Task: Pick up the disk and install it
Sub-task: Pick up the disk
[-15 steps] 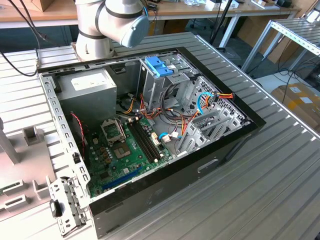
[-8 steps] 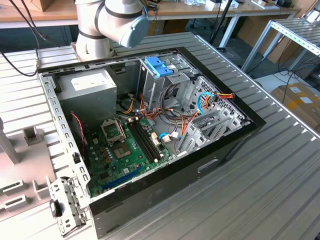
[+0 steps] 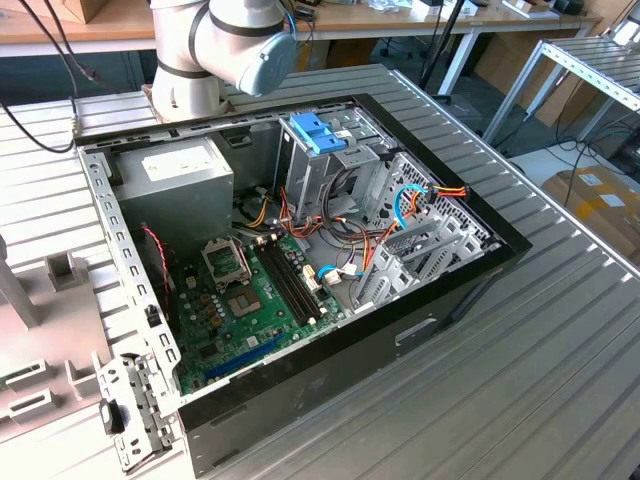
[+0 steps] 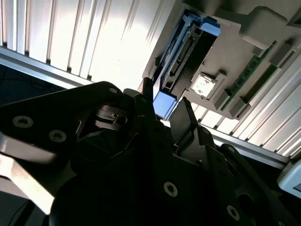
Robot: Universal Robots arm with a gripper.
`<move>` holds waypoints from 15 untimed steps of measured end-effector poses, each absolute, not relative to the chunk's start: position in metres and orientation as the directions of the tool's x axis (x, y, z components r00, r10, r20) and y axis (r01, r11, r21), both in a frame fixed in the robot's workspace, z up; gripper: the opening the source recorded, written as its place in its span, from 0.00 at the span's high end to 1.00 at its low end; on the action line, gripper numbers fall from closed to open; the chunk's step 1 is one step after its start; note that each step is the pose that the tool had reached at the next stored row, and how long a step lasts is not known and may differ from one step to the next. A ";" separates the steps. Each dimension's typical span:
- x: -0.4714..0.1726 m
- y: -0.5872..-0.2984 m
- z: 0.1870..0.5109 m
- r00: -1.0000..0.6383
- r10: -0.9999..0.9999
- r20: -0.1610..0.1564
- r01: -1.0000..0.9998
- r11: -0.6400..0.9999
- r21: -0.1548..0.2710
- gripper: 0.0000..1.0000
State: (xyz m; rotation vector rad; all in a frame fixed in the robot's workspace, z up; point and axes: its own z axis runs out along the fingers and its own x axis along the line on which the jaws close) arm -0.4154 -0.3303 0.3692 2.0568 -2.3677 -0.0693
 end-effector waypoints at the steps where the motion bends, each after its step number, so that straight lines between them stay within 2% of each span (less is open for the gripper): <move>1: -0.415 -0.330 0.368 -0.140 -0.990 -0.026 -0.990 0.139 0.036 0.58; 15: -0.422 -0.330 0.363 -0.140 -0.990 -0.026 -0.990 0.139 0.036 0.58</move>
